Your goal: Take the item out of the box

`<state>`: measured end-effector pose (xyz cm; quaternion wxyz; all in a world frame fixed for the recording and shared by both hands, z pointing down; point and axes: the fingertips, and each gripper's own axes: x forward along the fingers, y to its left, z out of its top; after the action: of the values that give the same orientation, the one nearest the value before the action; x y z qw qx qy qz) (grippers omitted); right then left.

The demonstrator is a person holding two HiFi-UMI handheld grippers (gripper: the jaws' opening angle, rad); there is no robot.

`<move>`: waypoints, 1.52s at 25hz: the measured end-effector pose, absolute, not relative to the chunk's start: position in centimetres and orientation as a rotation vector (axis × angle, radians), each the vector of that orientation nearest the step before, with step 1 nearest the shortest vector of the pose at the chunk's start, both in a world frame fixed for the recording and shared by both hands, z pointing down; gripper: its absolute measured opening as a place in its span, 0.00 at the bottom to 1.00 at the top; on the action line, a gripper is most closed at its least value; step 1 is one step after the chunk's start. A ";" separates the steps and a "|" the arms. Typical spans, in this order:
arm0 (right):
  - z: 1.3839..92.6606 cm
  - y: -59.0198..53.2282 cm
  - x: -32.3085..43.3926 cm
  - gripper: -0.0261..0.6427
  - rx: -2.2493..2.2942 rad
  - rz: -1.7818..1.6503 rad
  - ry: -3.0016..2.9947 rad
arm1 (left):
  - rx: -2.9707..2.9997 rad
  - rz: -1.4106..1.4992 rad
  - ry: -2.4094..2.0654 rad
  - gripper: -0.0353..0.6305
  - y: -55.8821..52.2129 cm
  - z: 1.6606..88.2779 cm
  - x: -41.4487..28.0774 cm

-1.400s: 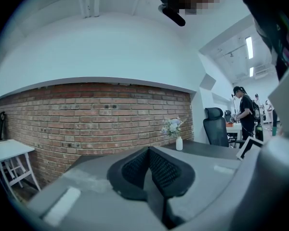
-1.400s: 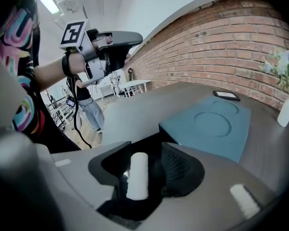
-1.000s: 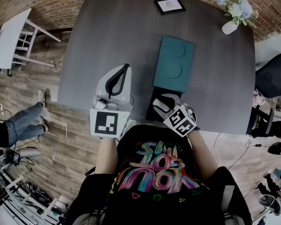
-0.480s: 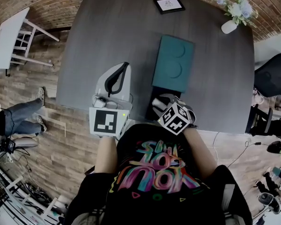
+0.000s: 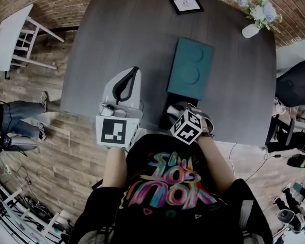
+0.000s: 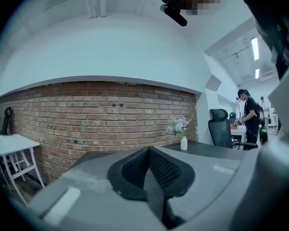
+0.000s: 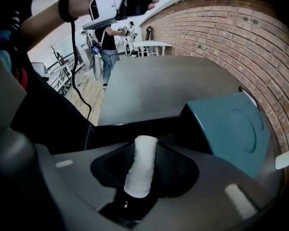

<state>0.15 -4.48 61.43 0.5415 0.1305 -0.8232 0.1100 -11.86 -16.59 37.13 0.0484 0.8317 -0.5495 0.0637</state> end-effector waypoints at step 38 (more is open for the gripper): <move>57.1 -7.0 1.4 0.23 0.520 0.375 -2.128 | 2.591 0.182 -1.677 0.05 -17.4 35.5 -11.1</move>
<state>1.44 -7.04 57.11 0.4435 0.2098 -0.8581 0.1514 -11.06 -17.37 35.51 0.0250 0.8379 -0.5421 0.0587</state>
